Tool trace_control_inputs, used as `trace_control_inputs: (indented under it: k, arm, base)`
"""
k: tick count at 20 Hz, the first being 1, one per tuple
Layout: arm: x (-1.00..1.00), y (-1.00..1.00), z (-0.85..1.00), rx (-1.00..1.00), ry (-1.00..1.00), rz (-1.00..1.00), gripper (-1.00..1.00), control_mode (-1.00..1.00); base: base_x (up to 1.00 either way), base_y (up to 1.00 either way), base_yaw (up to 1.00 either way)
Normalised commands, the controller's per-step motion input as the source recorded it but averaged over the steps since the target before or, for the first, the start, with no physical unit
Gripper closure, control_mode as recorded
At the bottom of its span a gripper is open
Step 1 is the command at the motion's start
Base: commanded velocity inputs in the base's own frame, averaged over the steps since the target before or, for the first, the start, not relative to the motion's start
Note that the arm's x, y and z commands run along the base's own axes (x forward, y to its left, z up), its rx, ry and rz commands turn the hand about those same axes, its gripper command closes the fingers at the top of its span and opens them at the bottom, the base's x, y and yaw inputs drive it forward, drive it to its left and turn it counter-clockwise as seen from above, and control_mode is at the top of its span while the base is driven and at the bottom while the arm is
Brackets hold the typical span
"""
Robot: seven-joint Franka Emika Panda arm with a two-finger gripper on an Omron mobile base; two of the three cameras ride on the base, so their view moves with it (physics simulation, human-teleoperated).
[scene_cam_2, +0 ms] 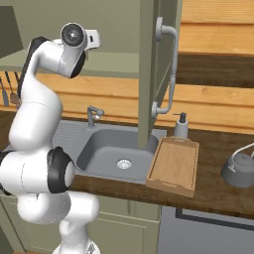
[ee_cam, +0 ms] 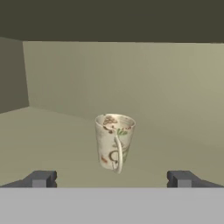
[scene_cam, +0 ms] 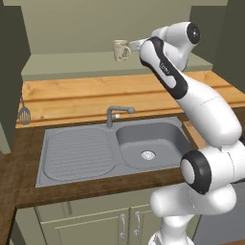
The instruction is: Pick the kettle from the counter and place it on the tray. Then pick the mug from the cabinet and place it on the tray. Then close the cabinet doors.
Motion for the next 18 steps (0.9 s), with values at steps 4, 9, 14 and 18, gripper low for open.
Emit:
trace_control_inputs:
  k: [4,9,14,18]
  arm:
    - [0.36,0.0,-0.14,0.0,0.02,0.05,-1.0,-1.0]
    - [0.28,0.0,-0.15,0.0,0.01,0.06,-1.0,-1.0]
    - [0.28,0.0,-0.16,0.0,0.0,0.07,-1.0,-1.0]
    - [0.36,0.01,-0.15,0.0,0.01,0.04,-1.0,-1.0]
  base:
    - [0.0,0.0,0.0]
    - [0.0,0.0,0.0]
    - [0.0,0.0,0.0]
    - [0.0,0.0,0.0]
